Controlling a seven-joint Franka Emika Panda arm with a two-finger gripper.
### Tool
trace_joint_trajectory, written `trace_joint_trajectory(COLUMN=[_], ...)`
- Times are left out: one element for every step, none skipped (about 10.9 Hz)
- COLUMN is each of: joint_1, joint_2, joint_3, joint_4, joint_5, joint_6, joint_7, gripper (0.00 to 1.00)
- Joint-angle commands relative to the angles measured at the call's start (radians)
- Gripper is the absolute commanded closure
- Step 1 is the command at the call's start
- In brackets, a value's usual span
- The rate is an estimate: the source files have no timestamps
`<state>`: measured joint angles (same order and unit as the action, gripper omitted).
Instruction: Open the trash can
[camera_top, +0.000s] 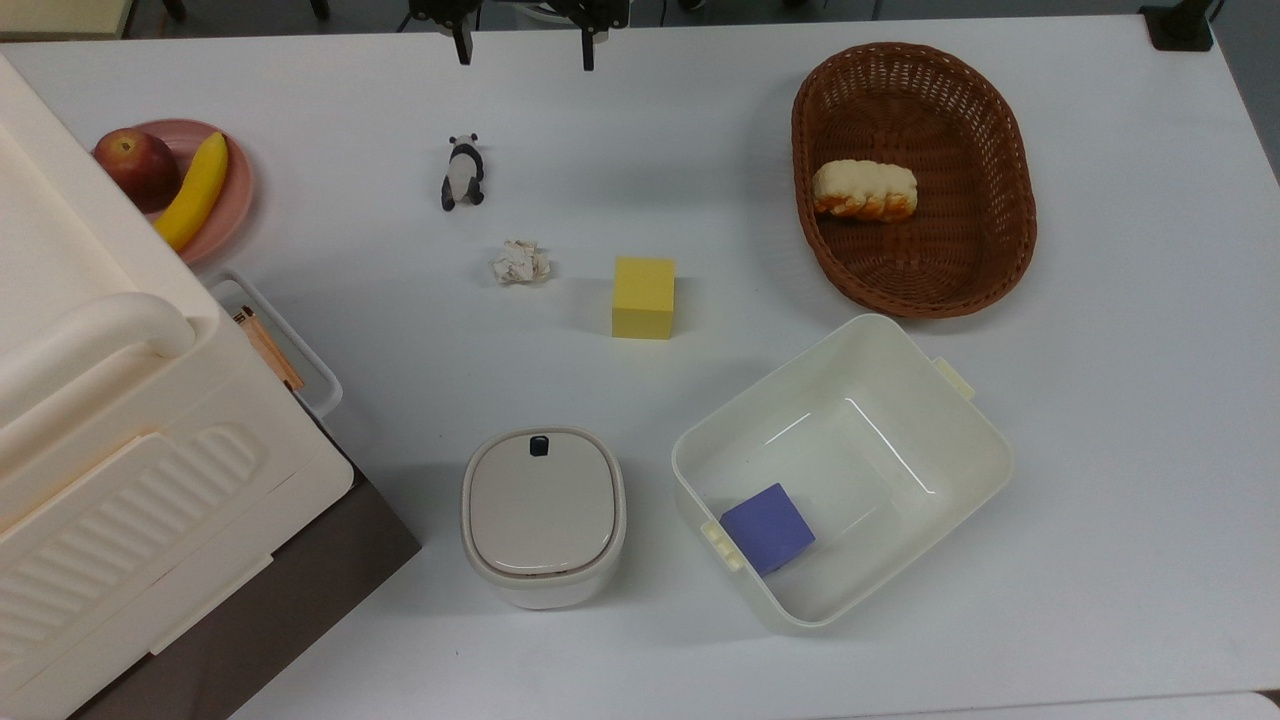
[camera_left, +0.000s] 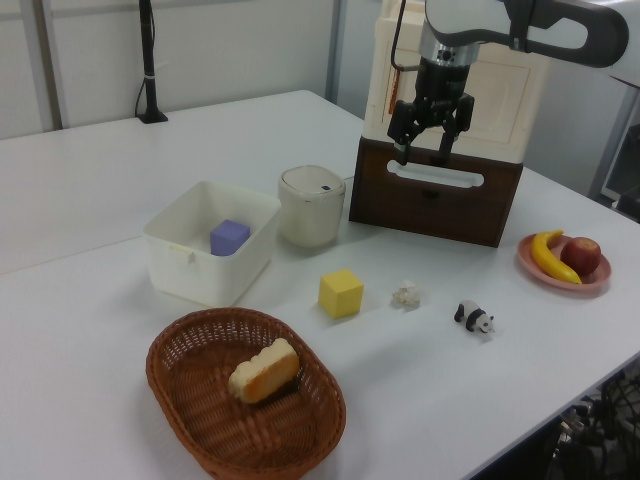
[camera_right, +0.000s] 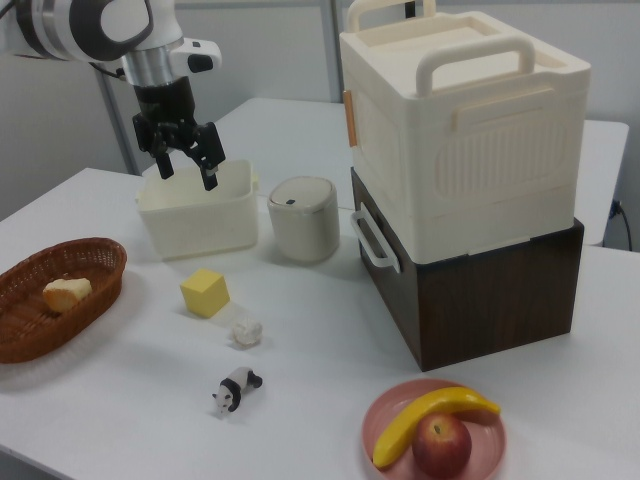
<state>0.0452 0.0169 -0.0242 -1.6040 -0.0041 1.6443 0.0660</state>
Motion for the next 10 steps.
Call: trace_joint_trajectory(joint_1=[0.007, 0.009, 0.007, 0.005, 0.007, 0.009, 0.009, 0.007, 0.007, 0.007], joint_2=[-0.020, -0.021, -0.020, -0.020, -0.020, -0.020, -0.018, -0.018, -0.018, -0.018], joint_3=[-0.002, -0.002, -0.002, -0.002, -0.002, -0.002, -0.002, -0.002, -0.002, -0.002], joint_4=[-0.010, -0.014, -0.016, -0.014, -0.016, -0.017, -0.016, -0.014, -0.014, -0.014], joint_5=[0.013, 0.013, 0.013, 0.013, 0.013, 0.013, 0.013, 0.013, 0.013, 0.013], joint_6=[-0.021, -0.023, -0.021, -0.020, -0.020, -0.020, -0.020, -0.020, -0.020, -0.012], joint_7=[0.014, 0.014, 0.014, 0.014, 0.014, 0.014, 0.012, 0.012, 0.012, 0.012], gripper=[0.00, 0.00, 0.00, 0.00, 0.00, 0.00, 0.00, 0.00, 0.00, 0.00])
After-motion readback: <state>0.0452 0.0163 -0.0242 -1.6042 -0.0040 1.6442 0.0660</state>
